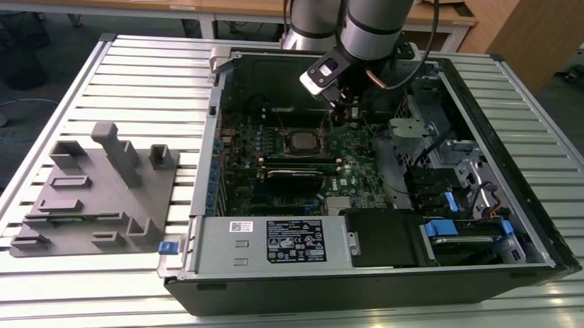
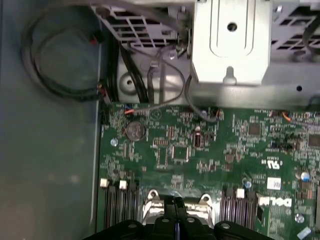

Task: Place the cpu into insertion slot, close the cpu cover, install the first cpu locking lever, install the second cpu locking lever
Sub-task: 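Close the cpu cover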

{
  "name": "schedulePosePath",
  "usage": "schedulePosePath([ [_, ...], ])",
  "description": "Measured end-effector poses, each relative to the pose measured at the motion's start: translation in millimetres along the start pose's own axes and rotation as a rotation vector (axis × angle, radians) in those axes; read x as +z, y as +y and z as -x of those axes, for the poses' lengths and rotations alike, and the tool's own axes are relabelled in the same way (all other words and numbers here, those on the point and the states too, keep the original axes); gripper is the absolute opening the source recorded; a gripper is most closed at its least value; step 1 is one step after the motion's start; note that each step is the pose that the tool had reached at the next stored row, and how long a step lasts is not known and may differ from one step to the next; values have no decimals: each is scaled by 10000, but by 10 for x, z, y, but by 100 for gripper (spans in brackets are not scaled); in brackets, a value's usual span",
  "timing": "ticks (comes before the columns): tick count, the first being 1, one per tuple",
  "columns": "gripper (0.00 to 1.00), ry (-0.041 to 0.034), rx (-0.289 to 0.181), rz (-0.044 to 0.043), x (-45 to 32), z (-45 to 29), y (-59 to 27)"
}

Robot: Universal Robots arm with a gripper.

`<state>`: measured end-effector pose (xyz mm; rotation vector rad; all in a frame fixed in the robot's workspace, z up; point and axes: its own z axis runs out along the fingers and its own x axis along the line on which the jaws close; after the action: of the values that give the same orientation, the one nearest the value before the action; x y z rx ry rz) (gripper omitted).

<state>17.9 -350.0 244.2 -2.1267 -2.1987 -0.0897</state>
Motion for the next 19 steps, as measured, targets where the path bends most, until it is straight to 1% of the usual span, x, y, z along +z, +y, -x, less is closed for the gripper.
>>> schedulePosePath([
  [6, 11, -1, -2, 33, 3, -4, -131],
  [11, 11, -4, -4, 49, 7, -7, -223],
  [13, 11, -2, -4, 51, 9, -7, -240],
  [19, 11, -2, -5, 50, 9, -8, -243],
])
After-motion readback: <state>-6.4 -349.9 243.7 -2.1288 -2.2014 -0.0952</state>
